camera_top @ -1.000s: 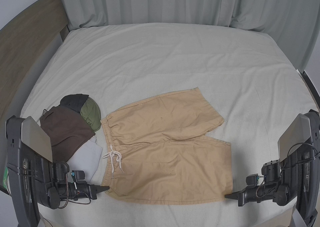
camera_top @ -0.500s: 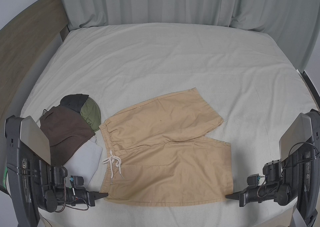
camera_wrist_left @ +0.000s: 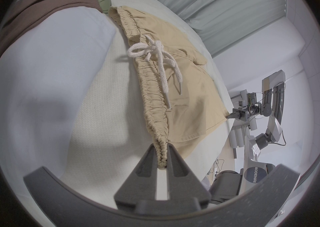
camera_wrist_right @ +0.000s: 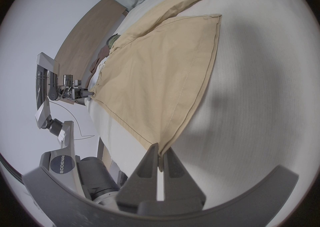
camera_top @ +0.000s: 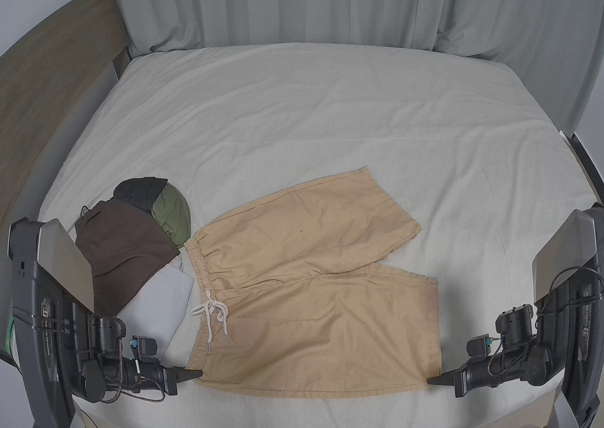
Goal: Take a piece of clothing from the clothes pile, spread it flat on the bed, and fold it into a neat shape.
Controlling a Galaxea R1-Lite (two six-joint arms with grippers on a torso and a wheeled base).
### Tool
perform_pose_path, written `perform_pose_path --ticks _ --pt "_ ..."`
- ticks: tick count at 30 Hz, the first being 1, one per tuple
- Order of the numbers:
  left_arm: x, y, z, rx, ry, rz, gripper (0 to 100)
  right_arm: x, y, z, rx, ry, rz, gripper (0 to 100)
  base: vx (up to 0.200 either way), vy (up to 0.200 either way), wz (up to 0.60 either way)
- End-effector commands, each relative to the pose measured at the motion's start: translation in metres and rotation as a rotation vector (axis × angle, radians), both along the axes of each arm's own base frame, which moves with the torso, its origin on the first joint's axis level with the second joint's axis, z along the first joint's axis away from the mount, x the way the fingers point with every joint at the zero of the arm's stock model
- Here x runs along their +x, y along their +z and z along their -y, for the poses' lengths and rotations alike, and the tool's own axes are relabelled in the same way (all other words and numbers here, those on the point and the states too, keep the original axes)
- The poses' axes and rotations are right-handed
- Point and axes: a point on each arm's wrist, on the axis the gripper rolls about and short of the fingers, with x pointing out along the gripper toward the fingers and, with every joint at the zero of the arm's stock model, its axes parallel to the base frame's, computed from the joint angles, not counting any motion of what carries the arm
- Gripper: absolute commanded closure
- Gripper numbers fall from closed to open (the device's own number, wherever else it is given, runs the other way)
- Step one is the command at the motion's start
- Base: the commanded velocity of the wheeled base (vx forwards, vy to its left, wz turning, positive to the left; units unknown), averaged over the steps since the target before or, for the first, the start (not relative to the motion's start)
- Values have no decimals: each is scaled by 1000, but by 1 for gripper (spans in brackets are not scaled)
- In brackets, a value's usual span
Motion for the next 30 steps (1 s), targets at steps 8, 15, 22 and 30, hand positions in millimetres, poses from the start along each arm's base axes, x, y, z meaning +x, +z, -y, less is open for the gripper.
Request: perform_pose_path --ticks 8,15,22,30 --pt "-4 0 -2 7 -4 -4 100 -4 8 0 -1 7 7 100 0 0 0" --pt "4 2 -1 1 0 32 100 4 14 -1 20 0 98 100 0 0 0" --pt "20 21 1 -67 62 79 100 9 21 -2 63 3 163 100 0 0 0" --pt "26 27 4 -98 81 88 100 13 26 -3 92 14 192 100 0 0 0"
